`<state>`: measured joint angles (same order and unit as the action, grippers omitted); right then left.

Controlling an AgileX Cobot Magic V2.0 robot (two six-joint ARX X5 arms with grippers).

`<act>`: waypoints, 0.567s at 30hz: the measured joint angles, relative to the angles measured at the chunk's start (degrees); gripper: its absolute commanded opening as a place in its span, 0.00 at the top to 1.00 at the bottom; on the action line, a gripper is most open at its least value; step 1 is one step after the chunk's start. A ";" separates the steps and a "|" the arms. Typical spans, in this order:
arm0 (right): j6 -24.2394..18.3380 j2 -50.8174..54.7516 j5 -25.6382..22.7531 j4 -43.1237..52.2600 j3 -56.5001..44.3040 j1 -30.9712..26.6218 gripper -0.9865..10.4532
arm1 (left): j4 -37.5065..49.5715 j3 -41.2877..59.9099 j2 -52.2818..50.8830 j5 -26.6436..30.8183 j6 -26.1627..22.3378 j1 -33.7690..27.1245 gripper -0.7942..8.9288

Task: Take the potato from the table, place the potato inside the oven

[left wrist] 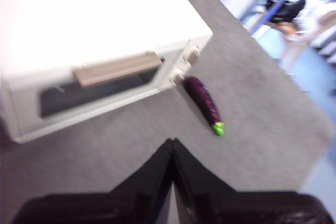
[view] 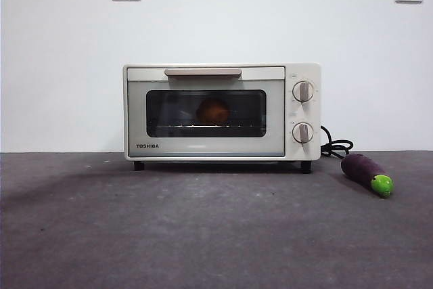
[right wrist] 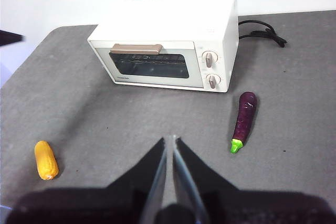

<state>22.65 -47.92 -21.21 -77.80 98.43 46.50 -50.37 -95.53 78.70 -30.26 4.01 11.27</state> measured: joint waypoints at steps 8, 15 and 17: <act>0.00 0.00 -0.02 0.00 0.00 0.00 0.89 | -2.64 -0.02 -13.90 4.20 -0.79 6.58 0.92; 0.00 0.00 -0.02 0.00 0.00 0.00 0.89 | -2.67 -0.02 -18.10 4.24 -0.79 6.80 0.92; 0.00 0.00 0.00 0.00 0.00 0.00 0.89 | -2.69 -0.02 -18.16 4.52 -1.01 6.80 0.92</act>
<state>22.65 -47.92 -21.21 -77.80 98.43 46.50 -53.06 -95.55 60.53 -25.74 3.01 18.06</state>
